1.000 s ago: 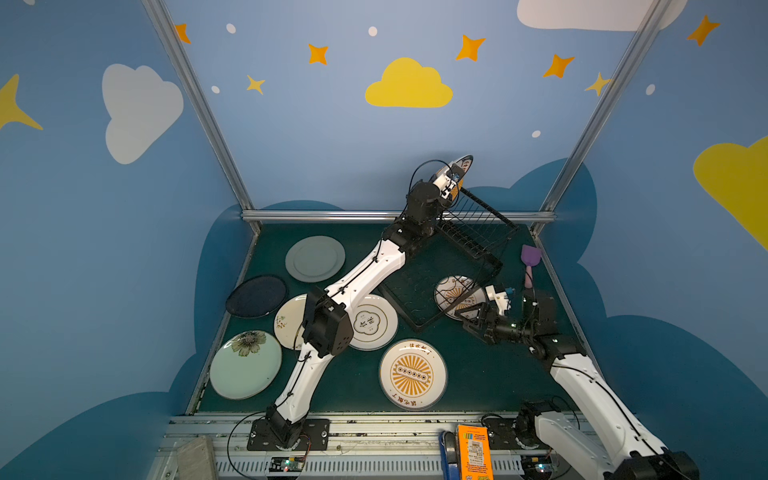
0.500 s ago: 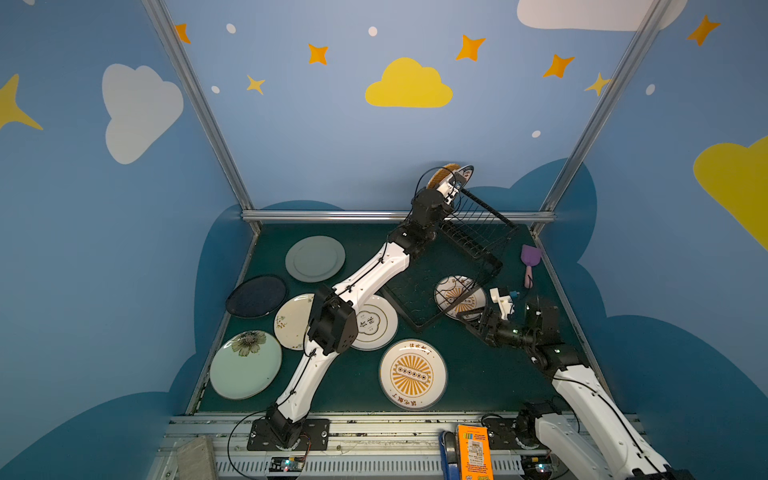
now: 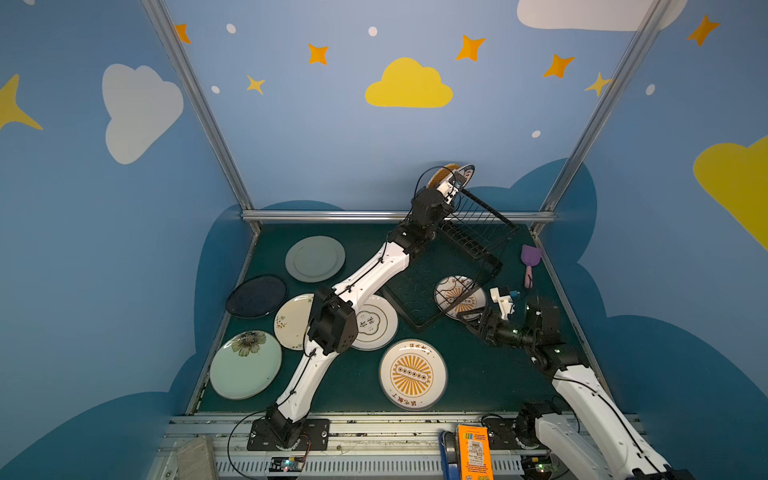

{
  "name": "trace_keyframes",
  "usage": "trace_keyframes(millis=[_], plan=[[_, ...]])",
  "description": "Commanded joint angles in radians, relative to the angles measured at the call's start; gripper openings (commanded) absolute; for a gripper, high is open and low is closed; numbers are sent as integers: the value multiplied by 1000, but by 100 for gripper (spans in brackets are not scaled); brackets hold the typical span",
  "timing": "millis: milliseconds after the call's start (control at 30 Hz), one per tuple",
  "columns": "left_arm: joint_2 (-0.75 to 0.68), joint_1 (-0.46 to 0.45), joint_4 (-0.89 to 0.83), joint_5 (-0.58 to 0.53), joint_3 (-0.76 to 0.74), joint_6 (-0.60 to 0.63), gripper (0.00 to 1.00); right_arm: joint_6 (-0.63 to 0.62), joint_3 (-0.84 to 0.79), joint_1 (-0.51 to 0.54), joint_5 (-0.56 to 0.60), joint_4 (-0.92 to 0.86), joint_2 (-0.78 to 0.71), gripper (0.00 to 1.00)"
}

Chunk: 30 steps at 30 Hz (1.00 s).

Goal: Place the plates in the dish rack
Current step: 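Carry the green-rimmed plate with left gripper to the rack's far end beside the tray, then lower the plate into the rack slot against the bamboo tray with left gripper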

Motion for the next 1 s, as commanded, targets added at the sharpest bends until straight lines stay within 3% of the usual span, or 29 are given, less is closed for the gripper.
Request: trace_keyframes(millis=[0,700,967], plan=[[17,6,37,12,39,-24,4,-18,-1,0,2,-7,-4,88],[68,6,25,12,70,-44,4,-45,7,-7,1,-42,-12,89],[129,-1,-47,-67,206,-105,4,-46,22,-9,-3,-68,-19,89]])
